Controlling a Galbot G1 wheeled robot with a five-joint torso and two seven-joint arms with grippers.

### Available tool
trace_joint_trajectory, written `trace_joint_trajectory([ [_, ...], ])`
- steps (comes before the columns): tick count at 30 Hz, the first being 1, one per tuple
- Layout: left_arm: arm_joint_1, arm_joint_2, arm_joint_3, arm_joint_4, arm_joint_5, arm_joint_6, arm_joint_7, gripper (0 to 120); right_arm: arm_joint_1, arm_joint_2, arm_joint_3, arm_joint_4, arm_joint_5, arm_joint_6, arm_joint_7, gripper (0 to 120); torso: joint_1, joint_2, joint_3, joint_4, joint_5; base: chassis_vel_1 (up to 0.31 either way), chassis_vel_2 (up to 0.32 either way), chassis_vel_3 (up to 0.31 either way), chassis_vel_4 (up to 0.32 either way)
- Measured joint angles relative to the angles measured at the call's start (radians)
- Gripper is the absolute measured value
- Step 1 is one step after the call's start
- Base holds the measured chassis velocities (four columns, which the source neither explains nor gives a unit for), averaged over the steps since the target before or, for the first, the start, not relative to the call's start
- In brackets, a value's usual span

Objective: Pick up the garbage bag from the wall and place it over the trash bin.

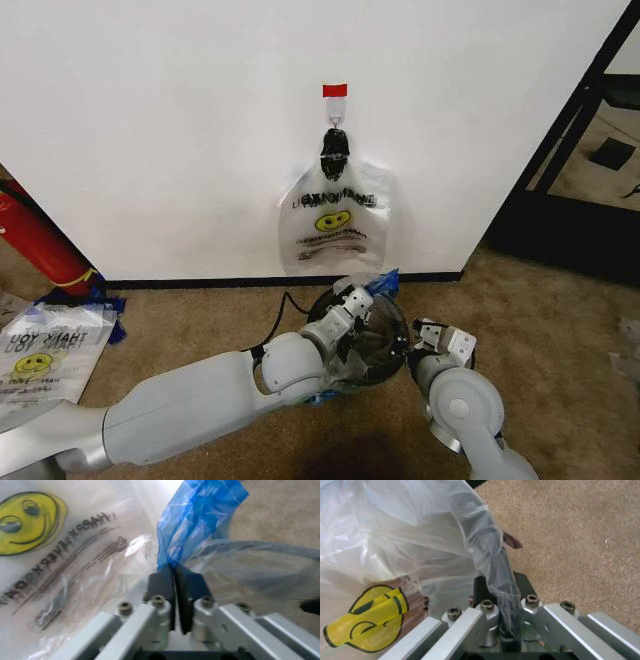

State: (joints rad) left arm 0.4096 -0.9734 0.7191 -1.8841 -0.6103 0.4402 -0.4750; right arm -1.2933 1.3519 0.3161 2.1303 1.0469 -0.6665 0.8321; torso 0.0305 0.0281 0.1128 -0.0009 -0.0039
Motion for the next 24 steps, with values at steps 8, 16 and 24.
trace_joint_trajectory([
  [8, 0.012, 0.024, -0.033, -0.024, -0.004, -0.008, -0.007, 0, -0.002, 0.002, -0.001, 0.001, -0.004, 0.000, 0.000, 0, 0.000, 0.000, 0.000, 0.0000, -0.0001, 0.000, 0.000, 0.000, 0.000],
  [16, -0.012, 0.093, -0.076, -0.036, -0.015, -0.013, 0.010, 0, -0.006, 0.003, -0.004, 0.003, -0.013, 0.000, -0.012, 0, 0.000, 0.000, 0.000, 0.0001, -0.0001, 0.000, 0.000, 0.000, 0.000],
  [24, -0.046, 0.128, -0.098, 0.015, -0.042, -0.014, 0.039, 0, -0.033, -0.008, -0.007, 0.029, -0.026, -0.002, -0.048, 0, 0.000, 0.000, 0.000, -0.0003, 0.0000, 0.000, 0.000, 0.000, 0.000],
])
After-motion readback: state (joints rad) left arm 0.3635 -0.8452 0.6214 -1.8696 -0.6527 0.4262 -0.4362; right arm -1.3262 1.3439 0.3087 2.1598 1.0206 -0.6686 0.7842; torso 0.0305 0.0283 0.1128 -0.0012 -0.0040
